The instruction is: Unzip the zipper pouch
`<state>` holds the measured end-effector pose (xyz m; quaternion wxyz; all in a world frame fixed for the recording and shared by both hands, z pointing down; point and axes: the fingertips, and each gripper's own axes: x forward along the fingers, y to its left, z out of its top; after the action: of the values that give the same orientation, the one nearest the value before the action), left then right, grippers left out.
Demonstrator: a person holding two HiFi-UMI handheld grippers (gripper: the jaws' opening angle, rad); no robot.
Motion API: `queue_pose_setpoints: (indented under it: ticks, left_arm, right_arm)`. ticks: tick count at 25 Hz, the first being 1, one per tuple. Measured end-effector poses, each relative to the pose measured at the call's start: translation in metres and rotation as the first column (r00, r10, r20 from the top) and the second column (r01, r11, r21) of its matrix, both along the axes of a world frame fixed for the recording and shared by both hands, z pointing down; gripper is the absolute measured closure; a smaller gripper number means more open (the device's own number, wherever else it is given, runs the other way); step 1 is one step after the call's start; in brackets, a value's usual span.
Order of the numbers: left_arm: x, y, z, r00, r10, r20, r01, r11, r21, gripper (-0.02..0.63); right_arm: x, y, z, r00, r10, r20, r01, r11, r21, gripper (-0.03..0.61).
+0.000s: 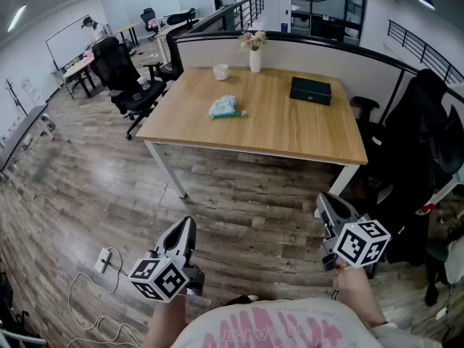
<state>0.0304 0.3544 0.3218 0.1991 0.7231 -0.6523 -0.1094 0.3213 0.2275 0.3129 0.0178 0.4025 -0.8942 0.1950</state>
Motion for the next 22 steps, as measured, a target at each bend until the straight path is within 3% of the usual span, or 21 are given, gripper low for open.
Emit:
queue_pose_setpoints:
  ticks: [8, 12, 14, 18, 20, 22]
  left_arm:
    - [-0.028, -0.003, -0.011, 1.000, 0.005, 0.014, -0.006, 1.000, 0.029, 0.612]
    - [-0.025, -0.003, 0.003, 0.997, 0.069, 0.022, -0.069, 0.997, 0.019, 0.612]
    - [-0.022, -0.004, 0.015, 0.996, 0.089, 0.029, -0.090, 0.996, 0.016, 0.612]
    - [-0.018, -0.010, 0.038, 0.994, 0.111, 0.004, -0.111, 0.994, -0.018, 0.614]
    - [-0.019, -0.019, 0.048, 0.994, 0.109, -0.026, -0.111, 0.993, -0.041, 0.612]
    - [-0.027, -0.032, 0.057, 0.997, 0.057, -0.043, -0.060, 0.996, -0.068, 0.612]
  right_arm:
    - [-0.027, -0.001, -0.010, 1.000, -0.011, 0.015, 0.011, 1.000, 0.010, 0.581]
    - [-0.037, 0.007, 0.002, 1.000, -0.006, -0.002, 0.006, 1.000, 0.011, 0.581]
    - [-0.040, 0.009, 0.020, 1.000, -0.001, 0.012, 0.001, 0.999, -0.043, 0.581]
    - [-0.044, 0.010, 0.056, 0.989, 0.030, 0.146, 0.007, 0.969, -0.248, 0.581]
    - [-0.042, 0.005, 0.064, 0.992, 0.045, 0.115, -0.013, 0.964, -0.266, 0.581]
    - [-0.040, -0.008, 0.072, 0.997, 0.050, 0.052, -0.034, 0.963, -0.268, 0.581]
